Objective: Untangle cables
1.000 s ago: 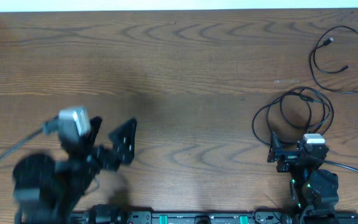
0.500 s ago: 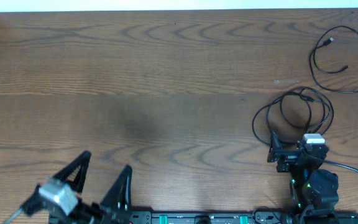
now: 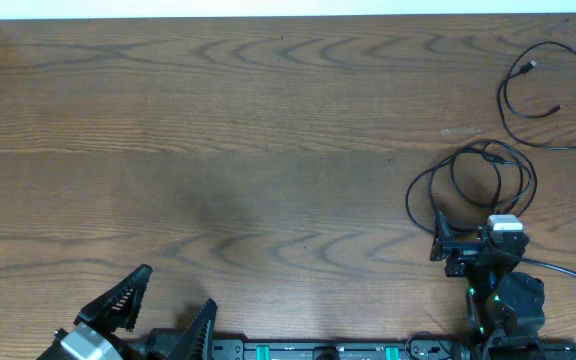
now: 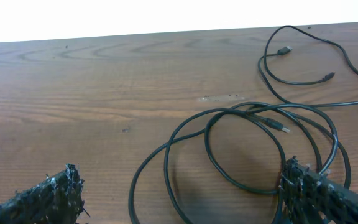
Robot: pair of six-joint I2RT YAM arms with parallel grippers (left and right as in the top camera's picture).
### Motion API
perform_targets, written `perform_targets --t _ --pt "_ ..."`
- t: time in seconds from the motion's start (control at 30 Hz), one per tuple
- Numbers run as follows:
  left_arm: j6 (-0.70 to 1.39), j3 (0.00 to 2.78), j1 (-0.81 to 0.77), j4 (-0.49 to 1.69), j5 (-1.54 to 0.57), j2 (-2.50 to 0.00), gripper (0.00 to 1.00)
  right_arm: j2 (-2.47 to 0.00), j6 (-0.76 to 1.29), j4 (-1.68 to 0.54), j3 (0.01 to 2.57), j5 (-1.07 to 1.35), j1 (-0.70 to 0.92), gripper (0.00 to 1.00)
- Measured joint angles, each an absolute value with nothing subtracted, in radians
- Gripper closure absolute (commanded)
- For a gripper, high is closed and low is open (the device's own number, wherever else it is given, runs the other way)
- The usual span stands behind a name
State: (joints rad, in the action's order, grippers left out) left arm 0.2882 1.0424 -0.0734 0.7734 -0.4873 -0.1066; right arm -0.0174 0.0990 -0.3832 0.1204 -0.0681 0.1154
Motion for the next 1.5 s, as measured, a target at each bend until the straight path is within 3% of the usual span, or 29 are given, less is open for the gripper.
perform_targets --t 0.4,1.1,1.5 --pt "0.288 1.042 -0.099 0.941 -0.487 -0.064 0.03 -0.017 0.099 -0.383 0.120 -0.068 0.115 0.01" --pt "0.288 1.044 -0.100 1.590 -0.487 -0.010 0.03 -0.017 0.099 -0.383 0.120 -0.068 0.115 0.01" --pt "0.288 1.044 -0.100 1.232 -0.318 -0.010 0.03 -0.017 0.099 -0.383 0.120 -0.068 0.115 0.01"
